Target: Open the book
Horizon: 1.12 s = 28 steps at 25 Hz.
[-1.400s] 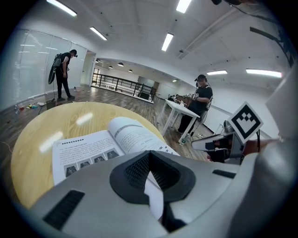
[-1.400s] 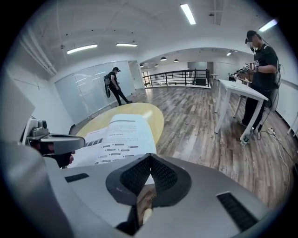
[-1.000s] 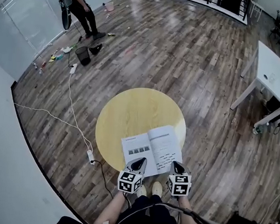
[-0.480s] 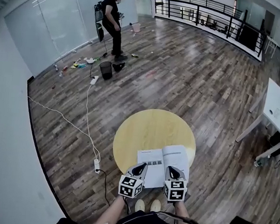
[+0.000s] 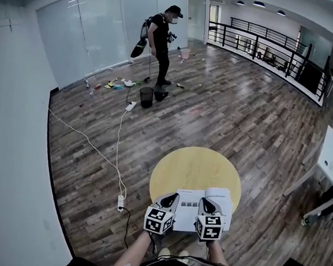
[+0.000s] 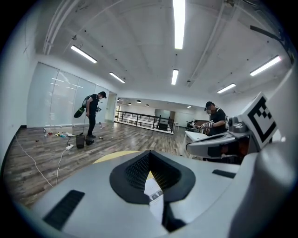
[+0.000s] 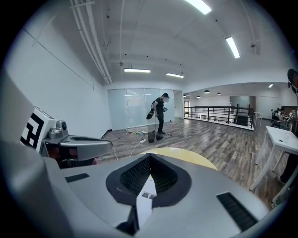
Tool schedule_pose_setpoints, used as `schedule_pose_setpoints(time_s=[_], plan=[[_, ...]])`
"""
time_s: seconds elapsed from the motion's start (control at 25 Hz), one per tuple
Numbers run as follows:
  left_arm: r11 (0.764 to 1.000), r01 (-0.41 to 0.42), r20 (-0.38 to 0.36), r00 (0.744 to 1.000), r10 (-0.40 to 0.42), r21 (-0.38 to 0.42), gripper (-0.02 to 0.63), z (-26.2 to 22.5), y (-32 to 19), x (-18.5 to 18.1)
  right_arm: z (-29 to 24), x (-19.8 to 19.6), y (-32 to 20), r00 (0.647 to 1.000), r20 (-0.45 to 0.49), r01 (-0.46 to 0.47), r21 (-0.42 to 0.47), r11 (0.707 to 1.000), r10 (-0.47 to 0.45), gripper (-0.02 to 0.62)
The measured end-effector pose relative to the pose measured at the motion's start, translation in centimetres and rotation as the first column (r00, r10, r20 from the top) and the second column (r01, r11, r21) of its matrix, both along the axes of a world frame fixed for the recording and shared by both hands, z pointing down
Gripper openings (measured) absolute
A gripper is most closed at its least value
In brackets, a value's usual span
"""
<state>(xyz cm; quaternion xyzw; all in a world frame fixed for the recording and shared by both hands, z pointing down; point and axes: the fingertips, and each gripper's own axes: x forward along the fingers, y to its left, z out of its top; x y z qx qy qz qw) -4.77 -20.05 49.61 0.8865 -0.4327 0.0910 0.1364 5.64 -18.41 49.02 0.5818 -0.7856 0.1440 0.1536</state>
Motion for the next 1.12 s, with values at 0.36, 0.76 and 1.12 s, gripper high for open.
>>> schedule_pose_setpoints(time_s=[0.36,0.76,1.12], plan=[[0.996,0.037,-0.02,0.999,-0.035,0.075,-0.002,-3.0,-1.2,-2.8,-3.1,-2.8,-0.8,0.999,0.003,0.032,0.071,0.997,-0.032,0.005],[0.994,0.016,-0.01,1.0,-0.015,0.107,-0.002,-4.0,-1.0,-2.9,-4.4,-5.2,-1.0,0.998,-0.003,0.065,0.111,0.992,-0.065,0.005],[0.994,0.01,-0.005,1.0,-0.01,0.111,-0.002,-4.1,-0.8,-3.1,-4.7,-5.7,-1.2,0.998,0.013,0.064,0.117,0.991,-0.066,0.005]])
